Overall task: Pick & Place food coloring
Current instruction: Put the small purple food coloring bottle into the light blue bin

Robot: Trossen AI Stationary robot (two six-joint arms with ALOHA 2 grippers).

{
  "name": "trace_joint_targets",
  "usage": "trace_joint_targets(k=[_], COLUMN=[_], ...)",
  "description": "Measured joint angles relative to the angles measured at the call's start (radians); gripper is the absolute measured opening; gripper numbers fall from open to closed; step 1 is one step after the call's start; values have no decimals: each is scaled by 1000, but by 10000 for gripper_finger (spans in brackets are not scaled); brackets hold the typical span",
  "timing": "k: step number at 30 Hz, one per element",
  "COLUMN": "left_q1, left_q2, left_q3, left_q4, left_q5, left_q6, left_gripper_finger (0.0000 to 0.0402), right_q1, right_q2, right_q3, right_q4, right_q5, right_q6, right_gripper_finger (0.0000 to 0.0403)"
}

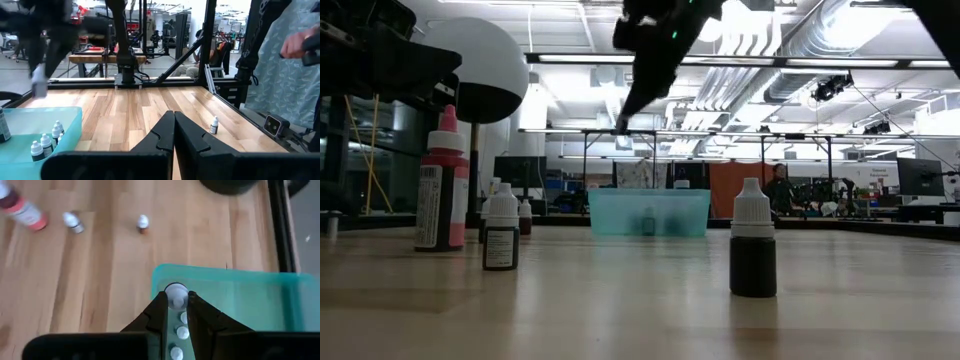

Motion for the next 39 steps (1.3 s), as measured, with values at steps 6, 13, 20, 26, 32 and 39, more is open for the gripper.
trace_joint_targets(k=[6, 13, 20, 26, 32, 39], left_q1=[0, 0, 0, 0, 0, 0], left_q2=[0, 0, 0, 0, 0, 0], left_q3=[0, 0, 0, 0, 0, 0], left_q4=[0, 0, 0, 0, 0, 0], left_q5=[0, 0, 0, 0, 0, 0], left_q6=[0, 0, 0, 0, 0, 0], left_gripper_finger=[1, 1, 1, 1, 1, 1], right_q1=[-54, -73, -67, -63, -61, -58], right_q2=[91, 177, 231, 244, 244, 244], right_q3=[0, 0, -1, -3, -24, -44], right_q4=[36, 44, 41, 39, 34, 37], right_q5=[-14, -16, -36, -56, -56, -50], right_q6=[114, 136, 135, 136, 136, 136], right_gripper_finger=[52, 51, 55, 55, 57, 59])
